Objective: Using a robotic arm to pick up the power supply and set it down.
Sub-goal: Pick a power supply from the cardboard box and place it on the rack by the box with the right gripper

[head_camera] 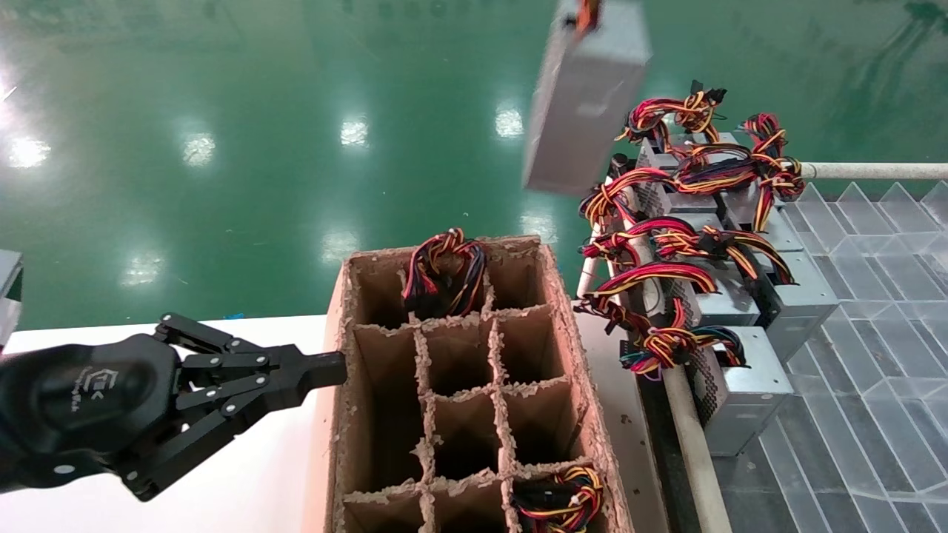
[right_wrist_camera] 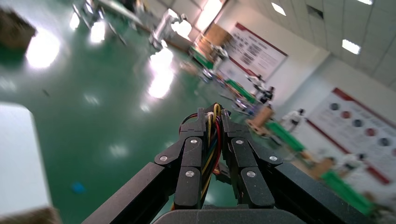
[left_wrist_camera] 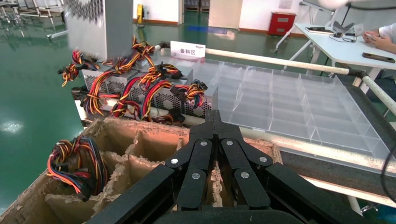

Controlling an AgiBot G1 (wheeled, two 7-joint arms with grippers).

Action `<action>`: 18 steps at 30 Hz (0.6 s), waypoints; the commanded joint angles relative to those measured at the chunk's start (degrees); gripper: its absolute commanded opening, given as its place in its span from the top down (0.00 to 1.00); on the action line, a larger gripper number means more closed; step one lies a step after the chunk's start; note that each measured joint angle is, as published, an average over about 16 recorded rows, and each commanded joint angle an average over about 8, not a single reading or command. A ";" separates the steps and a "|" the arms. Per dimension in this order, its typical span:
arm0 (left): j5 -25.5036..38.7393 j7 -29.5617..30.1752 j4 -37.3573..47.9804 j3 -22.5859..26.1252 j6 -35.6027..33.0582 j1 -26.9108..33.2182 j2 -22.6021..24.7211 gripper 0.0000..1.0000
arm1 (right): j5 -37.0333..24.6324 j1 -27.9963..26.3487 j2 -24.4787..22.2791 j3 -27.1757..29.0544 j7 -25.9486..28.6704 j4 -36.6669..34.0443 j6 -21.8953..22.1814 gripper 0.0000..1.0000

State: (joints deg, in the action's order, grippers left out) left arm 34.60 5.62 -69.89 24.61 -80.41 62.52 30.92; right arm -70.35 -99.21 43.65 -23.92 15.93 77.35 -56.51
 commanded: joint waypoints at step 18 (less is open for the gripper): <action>0.00 0.00 0.00 0.00 0.00 0.00 0.00 1.00 | -15.90 -15.54 -7.02 -6.97 0.36 -2.89 -12.26 1.00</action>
State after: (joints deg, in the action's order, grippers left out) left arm 34.60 5.62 -69.89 24.61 -80.41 62.52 30.92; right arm -86.24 -114.51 36.57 -30.57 16.48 74.26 -67.85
